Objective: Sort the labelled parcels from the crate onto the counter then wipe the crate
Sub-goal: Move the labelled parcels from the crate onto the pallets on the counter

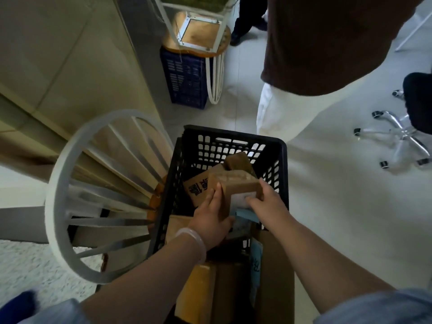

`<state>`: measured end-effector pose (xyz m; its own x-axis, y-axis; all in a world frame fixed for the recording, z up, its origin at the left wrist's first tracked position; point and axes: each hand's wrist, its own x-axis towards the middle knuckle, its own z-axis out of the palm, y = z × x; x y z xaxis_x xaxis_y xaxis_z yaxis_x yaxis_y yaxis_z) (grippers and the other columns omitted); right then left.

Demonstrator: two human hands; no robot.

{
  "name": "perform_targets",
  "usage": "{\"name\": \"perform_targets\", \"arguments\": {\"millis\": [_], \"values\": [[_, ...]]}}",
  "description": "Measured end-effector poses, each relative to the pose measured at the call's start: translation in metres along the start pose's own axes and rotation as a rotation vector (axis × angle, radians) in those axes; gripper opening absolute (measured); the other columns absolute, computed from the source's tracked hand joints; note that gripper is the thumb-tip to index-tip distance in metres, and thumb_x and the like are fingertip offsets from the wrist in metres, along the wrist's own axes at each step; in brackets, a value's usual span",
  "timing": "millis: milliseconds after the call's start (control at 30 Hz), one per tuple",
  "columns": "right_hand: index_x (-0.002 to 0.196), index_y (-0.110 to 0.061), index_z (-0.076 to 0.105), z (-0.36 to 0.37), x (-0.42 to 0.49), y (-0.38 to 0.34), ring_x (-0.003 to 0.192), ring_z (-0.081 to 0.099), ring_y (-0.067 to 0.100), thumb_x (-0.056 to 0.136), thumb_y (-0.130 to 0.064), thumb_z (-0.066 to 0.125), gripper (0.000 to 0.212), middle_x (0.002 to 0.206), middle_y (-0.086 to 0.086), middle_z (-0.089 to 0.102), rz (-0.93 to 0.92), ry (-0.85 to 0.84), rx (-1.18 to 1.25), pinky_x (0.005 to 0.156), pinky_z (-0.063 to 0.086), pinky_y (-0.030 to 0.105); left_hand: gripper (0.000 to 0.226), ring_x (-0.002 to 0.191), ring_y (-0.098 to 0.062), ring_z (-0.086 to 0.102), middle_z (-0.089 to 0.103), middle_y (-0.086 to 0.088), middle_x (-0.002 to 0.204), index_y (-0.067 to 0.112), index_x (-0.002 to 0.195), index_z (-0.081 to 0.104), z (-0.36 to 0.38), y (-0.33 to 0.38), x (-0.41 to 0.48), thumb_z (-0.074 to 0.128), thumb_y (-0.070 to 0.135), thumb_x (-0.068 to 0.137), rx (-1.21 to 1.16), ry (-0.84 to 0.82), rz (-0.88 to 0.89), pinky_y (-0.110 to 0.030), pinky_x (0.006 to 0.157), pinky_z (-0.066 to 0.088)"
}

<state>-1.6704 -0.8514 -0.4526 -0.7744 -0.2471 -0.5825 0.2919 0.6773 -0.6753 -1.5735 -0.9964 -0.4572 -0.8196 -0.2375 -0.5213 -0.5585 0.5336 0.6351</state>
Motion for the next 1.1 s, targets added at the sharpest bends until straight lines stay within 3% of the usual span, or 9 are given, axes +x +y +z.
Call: {"name": "perform_targets", "arguments": {"millis": [167, 367, 500, 567, 700, 800, 867, 1000, 1100], "values": [[0.149, -0.037, 0.031, -0.025, -0.020, -0.028, 0.112, 0.051, 0.012, 0.093, -0.025, 0.060, 0.064, 0.127, -0.004, 0.050, -0.153, 0.085, 0.052, 0.074, 0.050, 0.026, 0.108, 0.149, -0.022, 0.010, -0.001, 0.019, 0.162, 0.053, 0.141, -0.023, -0.024, 0.033, -0.011, 0.068, 0.031, 0.087, -0.089, 0.102, 0.081, -0.053, 0.116, 0.029], [0.144, -0.042, 0.036, -0.061, -0.049, -0.055, 0.096, 0.060, 0.004, 0.092, -0.021, 0.064, 0.062, 0.116, -0.008, 0.058, -0.303, 0.157, 0.063, 0.065, 0.050, 0.016, 0.116, 0.145, -0.021, 0.024, 0.016, 0.010, 0.158, 0.056, 0.143, -0.021, -0.049, 0.066, -0.036, 0.074, 0.028, 0.082, -0.089, 0.274, 0.207, -0.051, 0.112, 0.036], [0.143, -0.033, 0.045, -0.077, -0.067, -0.065, 0.098, 0.064, 0.012, 0.079, -0.035, 0.066, 0.067, 0.122, 0.002, 0.059, -0.375, 0.167, -0.008, 0.082, 0.059, 0.033, 0.102, 0.139, -0.016, 0.031, 0.027, 0.007, 0.153, 0.041, 0.153, -0.006, -0.056, 0.089, -0.060, 0.071, 0.028, 0.086, -0.084, 0.405, 0.267, -0.040, 0.114, 0.035], [0.143, -0.031, 0.048, -0.083, -0.075, -0.069, 0.098, 0.065, 0.012, 0.080, -0.036, 0.068, 0.067, 0.118, 0.002, 0.061, -0.418, 0.139, -0.041, 0.087, 0.058, 0.035, 0.095, 0.137, -0.018, 0.034, 0.031, 0.005, 0.152, 0.041, 0.154, 0.001, -0.059, 0.097, -0.070, 0.069, 0.035, 0.087, -0.089, 0.490, 0.255, -0.042, 0.113, 0.035], [0.145, -0.034, 0.045, -0.088, -0.095, -0.076, 0.104, 0.063, 0.010, 0.071, -0.060, 0.064, 0.081, 0.123, 0.000, 0.060, -0.512, 0.114, -0.092, 0.093, 0.055, 0.036, 0.086, 0.133, -0.023, 0.041, 0.034, 0.004, 0.149, 0.049, 0.151, 0.005, -0.063, 0.102, -0.085, 0.064, 0.046, 0.088, -0.192, 0.576, 0.174, -0.048, 0.105, 0.044], [0.146, -0.031, 0.045, -0.094, -0.116, -0.082, 0.118, 0.051, 0.012, 0.086, -0.049, 0.068, 0.067, 0.129, -0.001, 0.048, -0.555, 0.127, -0.098, 0.104, 0.043, 0.030, 0.080, 0.128, -0.022, 0.046, 0.035, 0.004, 0.146, 0.047, 0.151, 0.010, -0.063, 0.107, -0.097, 0.061, 0.046, 0.090, -0.254, 0.610, 0.149, -0.047, 0.099, 0.050], [0.148, -0.033, 0.040, -0.097, -0.125, -0.082, 0.125, 0.043, 0.013, 0.089, -0.045, 0.066, 0.066, 0.131, -0.002, 0.041, -0.578, 0.120, -0.113, 0.102, 0.037, 0.027, 0.078, 0.125, -0.020, 0.048, 0.036, 0.002, 0.145, 0.042, 0.153, 0.012, -0.064, 0.110, -0.102, 0.061, 0.042, 0.092, -0.286, 0.620, 0.150, -0.042, 0.099, 0.050], [0.151, -0.035, 0.032, -0.097, -0.136, -0.084, 0.131, 0.042, 0.013, 0.085, -0.035, 0.074, 0.079, 0.146, -0.003, 0.039, -0.620, 0.105, -0.096, 0.096, 0.042, 0.024, 0.077, 0.123, -0.019, 0.048, 0.035, 0.000, 0.145, 0.039, 0.154, 0.013, -0.065, 0.120, -0.114, 0.061, 0.041, 0.093, -0.306, 0.627, 0.156, -0.039, 0.098, 0.050], [0.153, -0.038, 0.025, -0.097, -0.142, -0.087, 0.132, 0.043, 0.014, 0.083, -0.031, 0.077, 0.087, 0.147, -0.004, 0.039, -0.654, 0.133, -0.071, 0.101, 0.049, 0.035, 0.079, 0.113, -0.013, 0.051, 0.038, 0.001, 0.143, 0.042, 0.153, 0.011, -0.067, 0.122, -0.121, 0.061, 0.045, 0.091, -0.345, 0.610, 0.152, -0.035, 0.090, 0.054]]}}
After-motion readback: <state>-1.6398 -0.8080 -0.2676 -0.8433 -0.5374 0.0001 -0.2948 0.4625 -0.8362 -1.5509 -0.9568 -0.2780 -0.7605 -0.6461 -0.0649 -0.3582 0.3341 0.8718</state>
